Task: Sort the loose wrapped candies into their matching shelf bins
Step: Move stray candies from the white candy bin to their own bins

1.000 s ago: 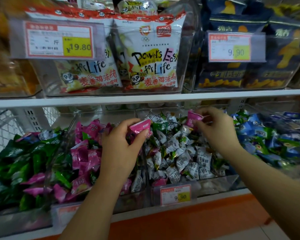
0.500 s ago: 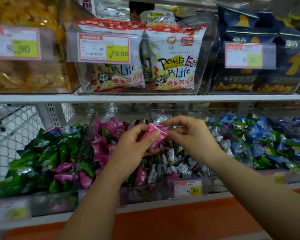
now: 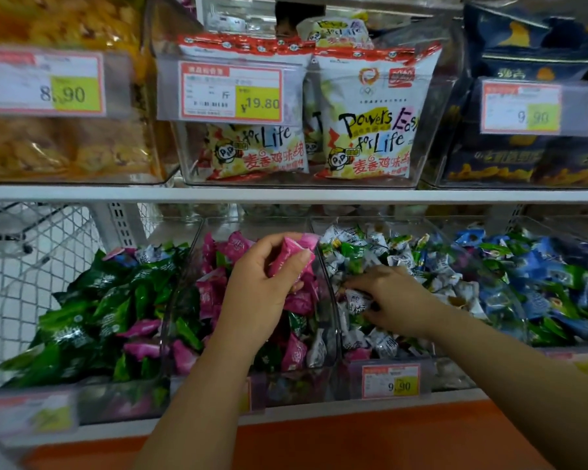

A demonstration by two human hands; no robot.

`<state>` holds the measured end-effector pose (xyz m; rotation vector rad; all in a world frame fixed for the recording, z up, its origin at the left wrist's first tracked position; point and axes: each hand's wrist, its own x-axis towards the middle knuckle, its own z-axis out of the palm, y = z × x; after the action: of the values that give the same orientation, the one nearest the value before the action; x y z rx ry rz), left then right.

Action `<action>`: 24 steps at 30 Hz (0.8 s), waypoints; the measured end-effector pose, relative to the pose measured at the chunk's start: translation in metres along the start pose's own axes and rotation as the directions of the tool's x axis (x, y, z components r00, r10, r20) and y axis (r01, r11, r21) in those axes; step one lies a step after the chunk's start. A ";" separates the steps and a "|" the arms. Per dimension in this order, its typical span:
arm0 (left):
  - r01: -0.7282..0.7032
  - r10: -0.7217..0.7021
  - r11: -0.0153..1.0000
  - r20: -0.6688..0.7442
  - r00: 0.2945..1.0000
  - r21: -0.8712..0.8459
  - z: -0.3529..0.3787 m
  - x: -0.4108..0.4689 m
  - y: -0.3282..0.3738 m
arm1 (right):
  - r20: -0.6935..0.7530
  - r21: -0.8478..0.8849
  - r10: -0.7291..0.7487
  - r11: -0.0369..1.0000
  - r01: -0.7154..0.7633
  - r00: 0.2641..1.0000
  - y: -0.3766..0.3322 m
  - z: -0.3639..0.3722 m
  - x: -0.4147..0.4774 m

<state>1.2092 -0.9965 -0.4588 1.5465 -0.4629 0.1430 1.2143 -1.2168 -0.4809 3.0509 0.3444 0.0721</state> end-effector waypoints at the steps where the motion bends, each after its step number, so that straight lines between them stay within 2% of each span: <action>1: -0.005 0.005 1.000 -0.001 1.000 0.027 -0.001 -0.001 0.000 | 0.028 -0.002 0.022 1.000 -0.022 0.999 0.003 0.001 0.003; 4: -0.015 0.015 0.995 -0.005 1.000 0.103 -0.003 -0.002 0.000 | 0.090 0.081 0.073 0.993 -0.081 0.993 0.012 0.000 0.009; 6: -0.026 0.027 0.993 -0.009 1.000 0.117 -0.002 -0.002 0.001 | 0.160 0.135 0.054 0.988 -0.076 0.986 0.010 -0.006 0.011; 8: -0.027 0.029 0.992 -0.015 0.999 0.120 0.001 -0.002 0.002 | 0.244 0.300 0.055 0.945 -0.129 0.968 0.008 -0.013 0.014; 10: -0.019 0.020 0.994 -0.016 1.000 0.109 0.003 -0.001 0.002 | 0.257 0.401 0.099 0.894 -0.199 0.961 0.005 -0.015 0.019; 14: -0.008 0.008 0.993 0.001 1.000 0.121 0.007 -0.001 0.001 | 0.097 0.202 0.209 0.953 -0.225 0.973 -0.004 -0.008 0.025; 16: -0.008 0.008 0.990 0.001 1.000 0.144 0.006 -0.001 0.001 | 0.034 0.265 0.244 0.933 -0.244 0.969 -0.006 -0.006 0.022; 18: -0.005 0.005 0.984 -0.001 1.000 0.176 0.004 0.000 -0.001 | -0.119 0.393 0.259 0.899 -0.195 0.958 -0.004 -0.003 0.017; 21: -0.015 0.019 0.965 -0.014 1.000 0.263 -0.004 0.000 -0.004 | -0.376 0.490 0.329 0.864 -0.115 0.867 -0.006 -0.004 0.006; 24: -0.012 0.033 0.919 -0.045 0.998 0.393 -0.018 0.000 -0.005 | -0.503 0.543 0.375 0.838 -0.053 0.779 -0.021 -0.015 0.000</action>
<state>1.2146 -0.9789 -0.4629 1.9273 -0.4287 0.3077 1.2087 -1.1953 -0.4673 3.4847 0.0055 1.1607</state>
